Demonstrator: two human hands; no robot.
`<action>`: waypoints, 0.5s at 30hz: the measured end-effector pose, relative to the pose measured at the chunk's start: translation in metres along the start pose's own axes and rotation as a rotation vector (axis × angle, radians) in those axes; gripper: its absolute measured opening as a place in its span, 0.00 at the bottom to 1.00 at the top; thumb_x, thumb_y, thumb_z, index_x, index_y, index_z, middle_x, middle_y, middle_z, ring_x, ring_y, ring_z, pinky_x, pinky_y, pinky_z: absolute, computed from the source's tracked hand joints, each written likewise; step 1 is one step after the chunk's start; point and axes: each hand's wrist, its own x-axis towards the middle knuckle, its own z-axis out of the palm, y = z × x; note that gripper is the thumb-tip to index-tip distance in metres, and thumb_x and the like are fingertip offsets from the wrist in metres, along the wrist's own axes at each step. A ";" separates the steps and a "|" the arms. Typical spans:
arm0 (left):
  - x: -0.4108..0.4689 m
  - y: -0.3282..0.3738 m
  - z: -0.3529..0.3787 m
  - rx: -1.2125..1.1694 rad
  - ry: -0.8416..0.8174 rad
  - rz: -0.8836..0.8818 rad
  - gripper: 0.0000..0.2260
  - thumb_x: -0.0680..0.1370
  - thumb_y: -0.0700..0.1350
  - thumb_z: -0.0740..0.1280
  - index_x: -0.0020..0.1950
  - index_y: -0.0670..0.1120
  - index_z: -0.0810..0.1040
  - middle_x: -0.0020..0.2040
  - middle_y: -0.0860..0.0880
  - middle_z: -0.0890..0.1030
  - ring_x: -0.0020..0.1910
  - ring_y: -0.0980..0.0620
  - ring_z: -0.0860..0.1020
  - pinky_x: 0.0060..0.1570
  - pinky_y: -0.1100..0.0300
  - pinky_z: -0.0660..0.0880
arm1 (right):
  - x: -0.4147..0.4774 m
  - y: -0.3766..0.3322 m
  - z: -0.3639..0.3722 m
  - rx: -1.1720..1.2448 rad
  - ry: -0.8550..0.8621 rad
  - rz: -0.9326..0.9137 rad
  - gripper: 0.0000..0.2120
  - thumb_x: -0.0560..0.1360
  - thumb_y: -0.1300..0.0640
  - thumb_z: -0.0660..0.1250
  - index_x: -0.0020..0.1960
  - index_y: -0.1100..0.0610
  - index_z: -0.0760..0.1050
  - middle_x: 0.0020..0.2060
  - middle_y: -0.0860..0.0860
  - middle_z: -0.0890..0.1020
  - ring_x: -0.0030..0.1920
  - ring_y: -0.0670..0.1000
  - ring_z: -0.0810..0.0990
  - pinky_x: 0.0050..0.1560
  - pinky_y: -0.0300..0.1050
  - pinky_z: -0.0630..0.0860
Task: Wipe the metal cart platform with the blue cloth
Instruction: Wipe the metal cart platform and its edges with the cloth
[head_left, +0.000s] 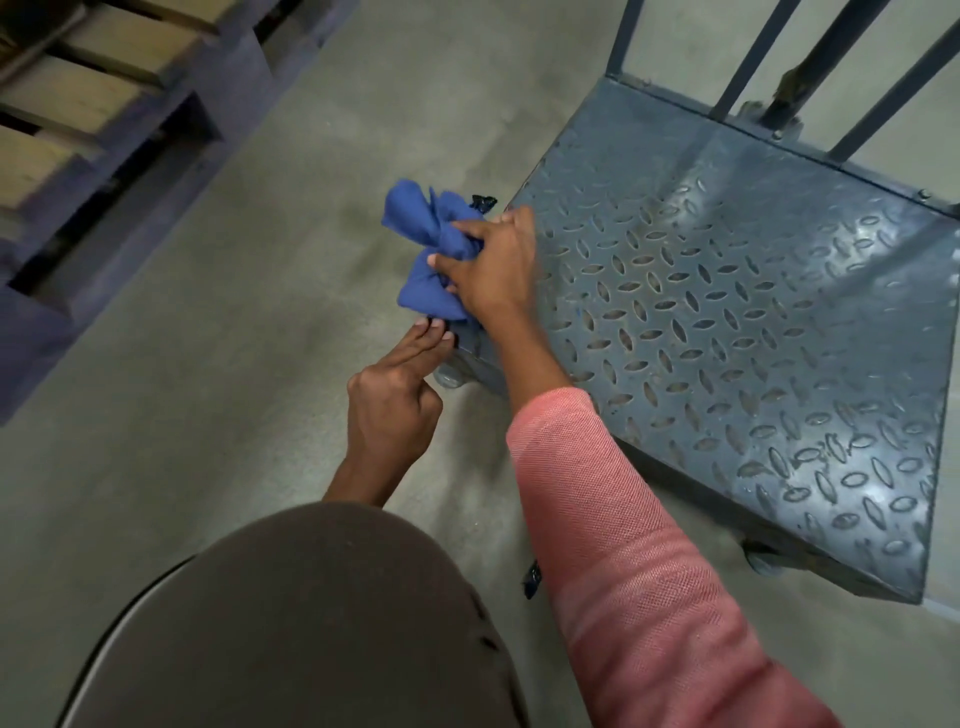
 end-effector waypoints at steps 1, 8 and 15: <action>0.000 0.000 -0.001 0.001 -0.015 -0.002 0.28 0.69 0.36 0.54 0.63 0.43 0.85 0.65 0.47 0.82 0.69 0.51 0.77 0.68 0.64 0.74 | 0.003 -0.002 -0.003 0.038 0.034 -0.015 0.21 0.64 0.53 0.83 0.55 0.56 0.85 0.53 0.54 0.70 0.45 0.49 0.76 0.52 0.47 0.80; -0.002 0.000 -0.004 0.018 -0.061 -0.019 0.30 0.69 0.38 0.53 0.66 0.46 0.84 0.68 0.49 0.81 0.71 0.54 0.76 0.68 0.68 0.71 | -0.029 0.053 -0.108 0.085 0.355 0.229 0.13 0.71 0.44 0.74 0.45 0.53 0.81 0.41 0.52 0.85 0.44 0.55 0.84 0.47 0.51 0.81; -0.002 0.000 -0.002 0.020 -0.047 -0.003 0.30 0.69 0.37 0.54 0.64 0.46 0.85 0.67 0.51 0.82 0.70 0.54 0.77 0.60 0.60 0.78 | -0.052 0.105 -0.113 -0.397 0.422 0.277 0.24 0.76 0.43 0.68 0.68 0.55 0.76 0.70 0.53 0.75 0.66 0.62 0.68 0.65 0.53 0.64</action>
